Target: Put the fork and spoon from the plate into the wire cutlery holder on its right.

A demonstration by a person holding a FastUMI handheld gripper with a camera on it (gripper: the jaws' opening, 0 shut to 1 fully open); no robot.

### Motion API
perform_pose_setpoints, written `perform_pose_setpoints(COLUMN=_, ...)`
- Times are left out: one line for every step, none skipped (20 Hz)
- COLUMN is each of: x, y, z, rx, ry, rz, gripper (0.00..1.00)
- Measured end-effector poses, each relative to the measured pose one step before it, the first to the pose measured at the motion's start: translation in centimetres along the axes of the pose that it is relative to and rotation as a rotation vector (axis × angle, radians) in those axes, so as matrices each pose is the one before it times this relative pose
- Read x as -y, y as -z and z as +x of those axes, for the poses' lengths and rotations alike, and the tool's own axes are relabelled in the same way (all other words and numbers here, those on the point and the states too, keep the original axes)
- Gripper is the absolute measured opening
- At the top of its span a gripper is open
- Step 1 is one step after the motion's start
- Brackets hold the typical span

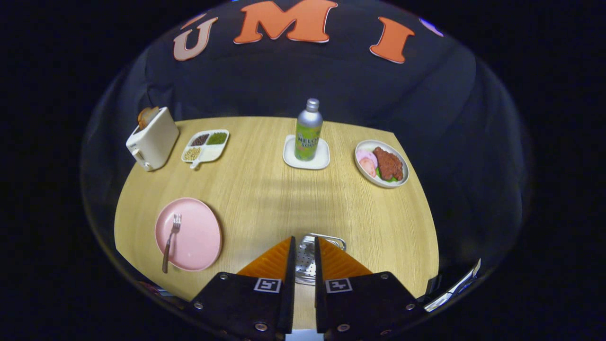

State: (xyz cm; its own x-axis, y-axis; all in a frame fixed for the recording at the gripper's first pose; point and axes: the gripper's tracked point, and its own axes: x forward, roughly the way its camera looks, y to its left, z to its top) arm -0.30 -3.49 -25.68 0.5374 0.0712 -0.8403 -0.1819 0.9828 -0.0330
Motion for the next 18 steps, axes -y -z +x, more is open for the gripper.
perform_pose_setpoints(x=-0.65, y=-1.029, z=-0.542, rx=0.04086, ry=-0.01057, rz=0.01162, gripper=0.22)
perform_pose_setpoints(x=-0.723, y=-0.973, z=-0.339, rx=0.03947, ry=-0.00934, rz=0.02019, gripper=0.24)
perform_pose_setpoints(x=-0.932, y=-1.019, z=-0.37, rx=0.03644, ry=-0.01653, rz=0.02518, gripper=0.25)
perform_pose_setpoints(x=-0.887, y=-0.973, z=-0.336, rx=0.03481, ry=-0.01445, rz=0.02394, gripper=0.25)
perform_pose_setpoints(x=-0.491, y=-0.789, z=-0.536, rx=0.03333, ry=-0.01205, rz=0.0152, gripper=0.33)
perform_pose_setpoints(x=-0.539, y=-0.684, z=-0.405, rx=0.02778, ry=-0.00341, rz=0.00866, gripper=0.37)
perform_pose_setpoints(x=-0.687, y=-0.585, z=-0.212, rx=0.02309, ry=-0.0044, rz=0.00456, gripper=0.42)
perform_pose_setpoints(x=-0.402, y=-0.116, z=0.004, rx=0.01268, ry=0.00699, rz=0.00348, gripper=0.47)
perform_pose_setpoints(x=-0.545, y=-0.049, z=-0.11, rx=0.0049, ry=-0.0015, rz=0.00618, gripper=0.49)
perform_pose_setpoints(x=-0.954, y=-0.17, z=-0.296, rx=0.01066, ry=-0.01377, rz=0.00733, gripper=0.5)
perform_pose_setpoints(x=-1.098, y=-0.377, z=-0.116, rx=0.0184, ry=-0.00964, rz=0.00068, gripper=0.55)
perform_pose_setpoints(x=-0.866, y=-0.152, z=0.004, rx=0.01672, ry=-0.00412, rz=-0.00623, gripper=0.6)
perform_pose_setpoints(x=-0.92, y=0.038, z=0.019, rx=0.01053, ry=-0.00775, rz=-0.0067, gripper=0.67)
perform_pose_setpoints(x=-1.301, y=0.315, z=0.059, rx=-0.00045, ry=-0.01361, rz=-0.0033, gripper=0.71)
perform_pose_setpoints(x=-1.505, y=0.452, z=0.118, rx=-0.00803, ry=-0.02285, rz=-0.00047, gripper=0.8)
perform_pose_setpoints(x=-1.441, y=0.601, z=0.206, rx=-0.01077, ry=-0.02011, rz=-0.00679, gripper=0.83)
perform_pose_setpoints(x=-1.369, y=0.644, z=0.294, rx=-0.01065, ry=-0.01944, rz=-0.01467, gripper=0.89)
perform_pose_setpoints(x=-1.236, y=0.785, z=0.334, rx=-0.0185, ry=-0.01372, rz=-0.01797, gripper=0.91)
